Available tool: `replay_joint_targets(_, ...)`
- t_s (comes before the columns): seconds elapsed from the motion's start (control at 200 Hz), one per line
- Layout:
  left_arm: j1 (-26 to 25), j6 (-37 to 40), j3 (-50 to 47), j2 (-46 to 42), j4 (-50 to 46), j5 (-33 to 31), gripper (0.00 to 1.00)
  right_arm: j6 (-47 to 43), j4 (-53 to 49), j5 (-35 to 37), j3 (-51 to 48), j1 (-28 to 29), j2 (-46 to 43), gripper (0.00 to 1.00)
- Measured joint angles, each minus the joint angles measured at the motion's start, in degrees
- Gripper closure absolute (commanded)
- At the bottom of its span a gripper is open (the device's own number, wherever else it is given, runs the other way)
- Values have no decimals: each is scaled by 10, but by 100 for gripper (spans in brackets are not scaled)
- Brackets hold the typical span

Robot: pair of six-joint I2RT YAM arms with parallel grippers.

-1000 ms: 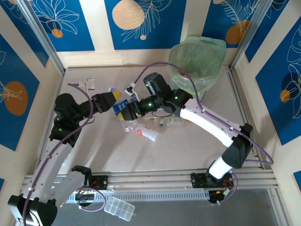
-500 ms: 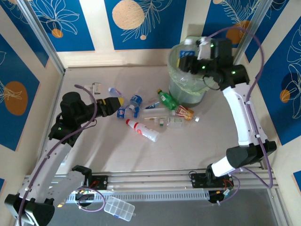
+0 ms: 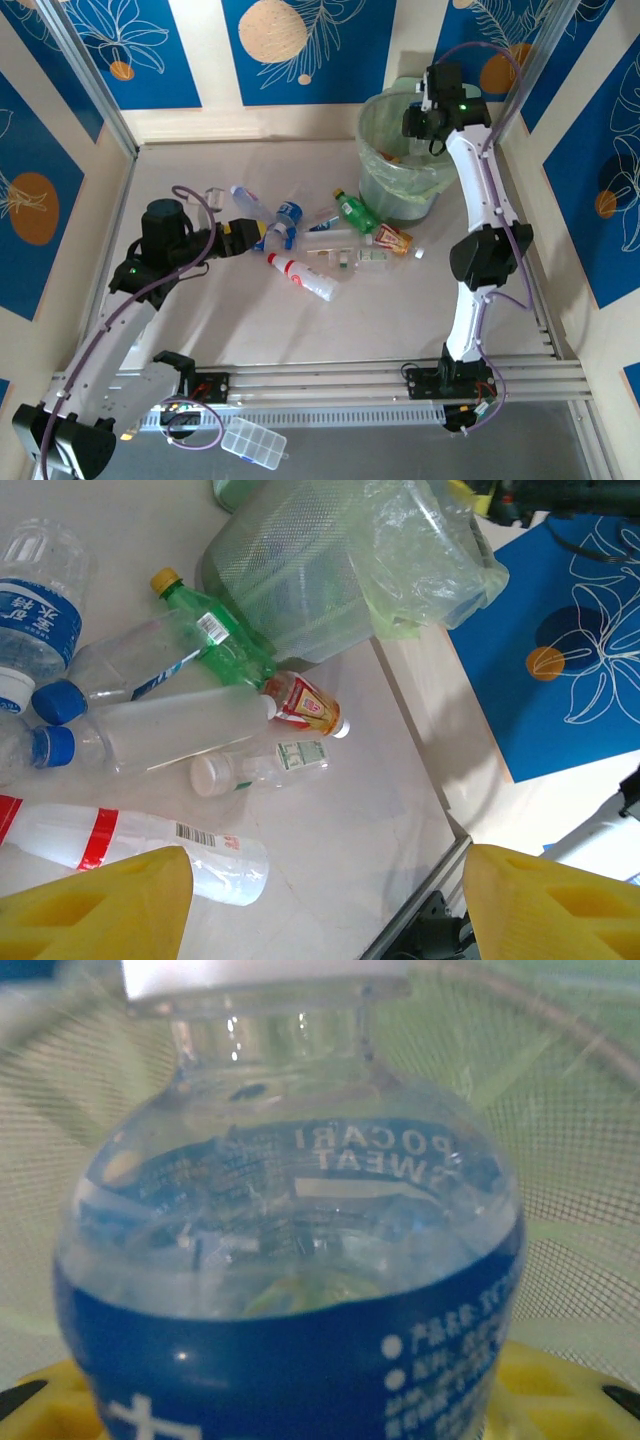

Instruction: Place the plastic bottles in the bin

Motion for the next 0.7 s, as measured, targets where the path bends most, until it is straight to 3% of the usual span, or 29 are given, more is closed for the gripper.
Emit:
replay_joint_targets(0.51, 0, 0, -6, -6, -16, -11, 29, -43, -6, 85, -38, -9, 58, 42)
replay_joint_targets(0.7, 0, 7, -6, 0, -26, -27, 29, -38, -20, 84, -38, -7, 98, 23)
